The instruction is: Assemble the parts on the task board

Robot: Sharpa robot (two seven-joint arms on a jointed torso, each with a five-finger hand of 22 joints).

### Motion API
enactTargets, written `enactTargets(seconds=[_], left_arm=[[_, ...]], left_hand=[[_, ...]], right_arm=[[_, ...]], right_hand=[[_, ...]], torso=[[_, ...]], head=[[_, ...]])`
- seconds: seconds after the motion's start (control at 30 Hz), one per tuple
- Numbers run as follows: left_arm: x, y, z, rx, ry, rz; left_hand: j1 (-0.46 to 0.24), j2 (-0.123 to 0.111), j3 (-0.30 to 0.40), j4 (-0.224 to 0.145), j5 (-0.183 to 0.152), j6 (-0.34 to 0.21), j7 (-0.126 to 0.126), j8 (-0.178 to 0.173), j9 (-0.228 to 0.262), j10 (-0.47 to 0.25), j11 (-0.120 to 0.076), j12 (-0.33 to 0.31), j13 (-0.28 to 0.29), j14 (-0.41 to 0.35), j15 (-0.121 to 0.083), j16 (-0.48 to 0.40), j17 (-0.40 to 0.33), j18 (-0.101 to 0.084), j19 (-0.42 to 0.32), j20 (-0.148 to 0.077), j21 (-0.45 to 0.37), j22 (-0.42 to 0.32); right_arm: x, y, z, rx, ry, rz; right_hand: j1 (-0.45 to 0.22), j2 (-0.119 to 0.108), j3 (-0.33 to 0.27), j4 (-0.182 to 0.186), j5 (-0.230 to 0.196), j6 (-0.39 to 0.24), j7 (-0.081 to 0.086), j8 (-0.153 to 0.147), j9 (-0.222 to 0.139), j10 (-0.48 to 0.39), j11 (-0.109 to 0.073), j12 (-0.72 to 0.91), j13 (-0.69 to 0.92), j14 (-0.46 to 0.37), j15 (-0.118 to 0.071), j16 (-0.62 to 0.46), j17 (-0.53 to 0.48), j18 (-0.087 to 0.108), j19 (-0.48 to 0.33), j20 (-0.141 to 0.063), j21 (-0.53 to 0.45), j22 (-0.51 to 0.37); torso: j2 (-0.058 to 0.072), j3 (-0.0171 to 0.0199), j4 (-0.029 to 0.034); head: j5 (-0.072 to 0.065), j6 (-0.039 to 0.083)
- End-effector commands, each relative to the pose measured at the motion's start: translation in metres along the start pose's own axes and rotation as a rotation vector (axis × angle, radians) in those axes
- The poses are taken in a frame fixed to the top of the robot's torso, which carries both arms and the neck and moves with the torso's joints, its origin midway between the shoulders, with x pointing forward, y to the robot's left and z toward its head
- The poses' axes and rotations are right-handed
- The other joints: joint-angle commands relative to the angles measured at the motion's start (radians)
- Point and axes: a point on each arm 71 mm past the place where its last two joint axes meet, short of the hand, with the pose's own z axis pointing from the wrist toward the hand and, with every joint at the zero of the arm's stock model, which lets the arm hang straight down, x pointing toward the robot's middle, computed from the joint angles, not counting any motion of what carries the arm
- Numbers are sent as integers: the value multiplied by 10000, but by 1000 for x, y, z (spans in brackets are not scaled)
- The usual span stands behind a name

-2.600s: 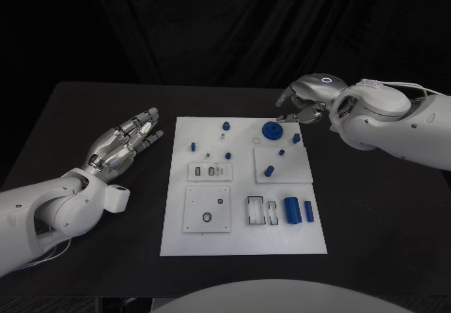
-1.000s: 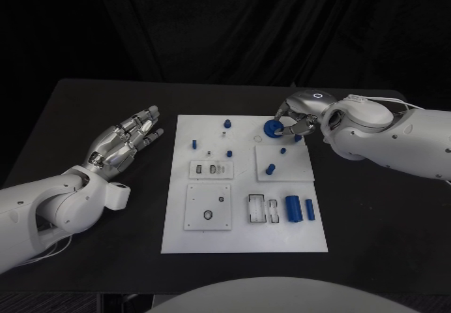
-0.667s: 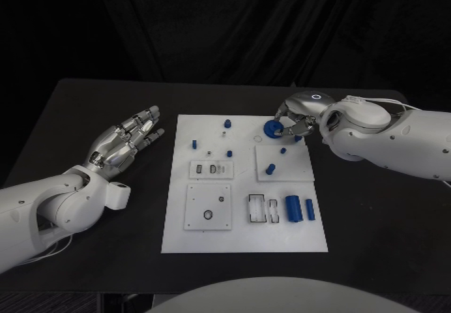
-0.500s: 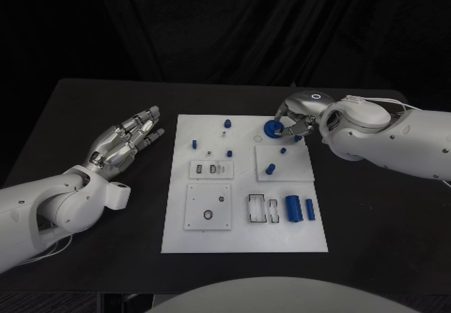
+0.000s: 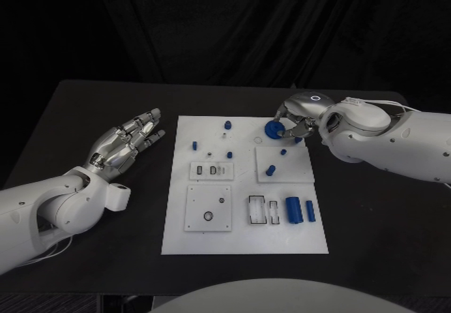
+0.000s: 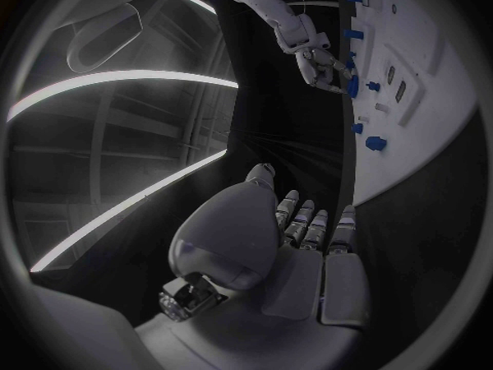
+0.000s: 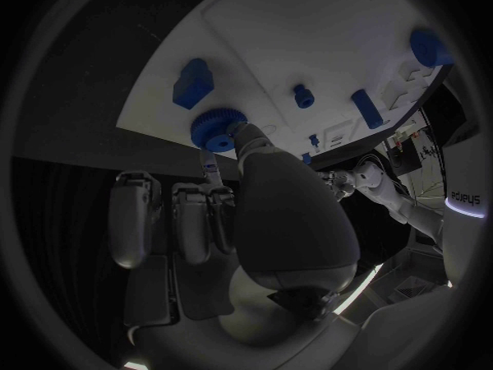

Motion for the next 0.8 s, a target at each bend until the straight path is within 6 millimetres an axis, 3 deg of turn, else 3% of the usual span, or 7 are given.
enactTargets(seconds=[0.03,0.23,0.47,0.63,0.8], left_arm=[[1,-11,0,1438,117,-84],[0,-12,-2,1423,80,-63],[0,-12,-2,1398,68,-58],[0,-12,-2,1384,76,-65],[1,-11,-2,1371,91,-73]], left_hand=[[118,-1,49,-33,66,9,70,51,16,-42,-40,-33,-9,17,86,51,11,195,-17,81,46,8],[116,3,52,-29,63,15,73,53,16,-42,-39,-29,-9,19,88,52,12,195,-17,83,45,7],[116,2,53,-29,62,28,70,57,18,-37,-36,-16,-6,26,92,56,15,195,-14,84,48,9],[118,4,59,-30,65,30,62,58,18,-30,-19,-1,-4,29,98,57,15,195,-17,86,45,7],[121,2,64,-32,68,31,48,58,18,-24,0,9,-2,31,107,58,16,195,-20,88,42,5]], right_arm=[[-1,3,-4,-96,-496,-129],[-17,11,-8,-303,-1148,3],[-37,27,-8,-658,-1460,21],[-42,40,-4,-993,-1452,19],[-43,57,6,-1402,-1289,-52]], right_hand=[[-144,108,163,-49,50,189,-286,1347,3704,1059,-98,25,2632,1034,-56,49,2574,-93,292,-87,101,1912],[-369,78,186,80,116,43,-291,1381,3823,1059,-104,25,2632,1040,-63,63,2590,-118,350,-97,190,1969],[-637,10,225,266,-235,-46,-286,1330,3902,1059,-84,25,2632,1048,-48,85,2618,-135,391,-88,246,2013],[-659,11,240,287,-297,-46,-290,1325,3915,1059,-84,25,2632,1050,-47,91,2625,-140,403,-88,265,2025],[-668,5,266,299,-425,-41,-292,1317,3938,1059,-81,25,2632,1052,-46,97,2631,-145,414,-87,281,2037]], torso=[[-5,0,-6],[-6,0,3],[-1,0,2],[-11,-8,-23],[1,-6,10]], head=[[42,19],[30,-1],[42,19],[55,27],[4,27]])
